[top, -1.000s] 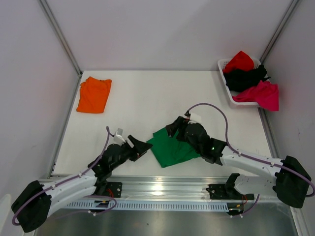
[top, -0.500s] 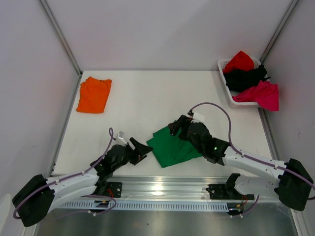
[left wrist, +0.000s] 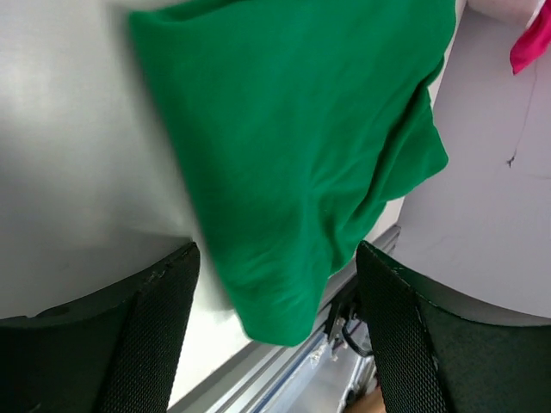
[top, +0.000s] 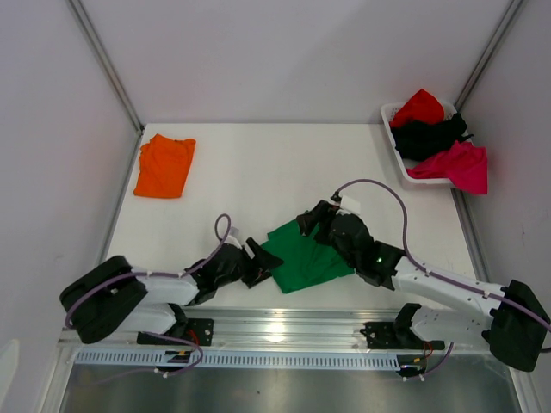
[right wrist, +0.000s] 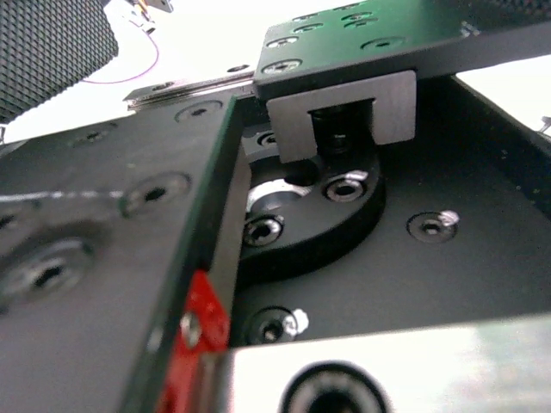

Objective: Fold and stack the t-shirts
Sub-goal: Fold the tshirt, then neatly place the folded tshirt to the corner

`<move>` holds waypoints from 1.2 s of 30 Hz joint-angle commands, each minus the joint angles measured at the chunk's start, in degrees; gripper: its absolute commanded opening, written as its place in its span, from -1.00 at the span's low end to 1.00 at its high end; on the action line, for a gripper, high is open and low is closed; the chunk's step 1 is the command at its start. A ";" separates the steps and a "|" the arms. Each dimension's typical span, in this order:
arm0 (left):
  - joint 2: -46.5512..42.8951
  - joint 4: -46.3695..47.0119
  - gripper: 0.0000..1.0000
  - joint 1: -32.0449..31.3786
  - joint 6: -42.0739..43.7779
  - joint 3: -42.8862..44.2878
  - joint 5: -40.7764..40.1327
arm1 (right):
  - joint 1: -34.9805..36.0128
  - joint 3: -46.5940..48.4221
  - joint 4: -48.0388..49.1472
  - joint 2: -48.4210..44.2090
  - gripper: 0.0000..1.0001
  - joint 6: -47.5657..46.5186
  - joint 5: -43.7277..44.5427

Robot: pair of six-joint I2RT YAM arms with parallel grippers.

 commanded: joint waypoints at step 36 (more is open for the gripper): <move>1.04 -33.02 -0.96 7.70 31.44 28.72 -4.94 | -1.79 -0.21 -2.02 -5.59 0.59 0.69 3.23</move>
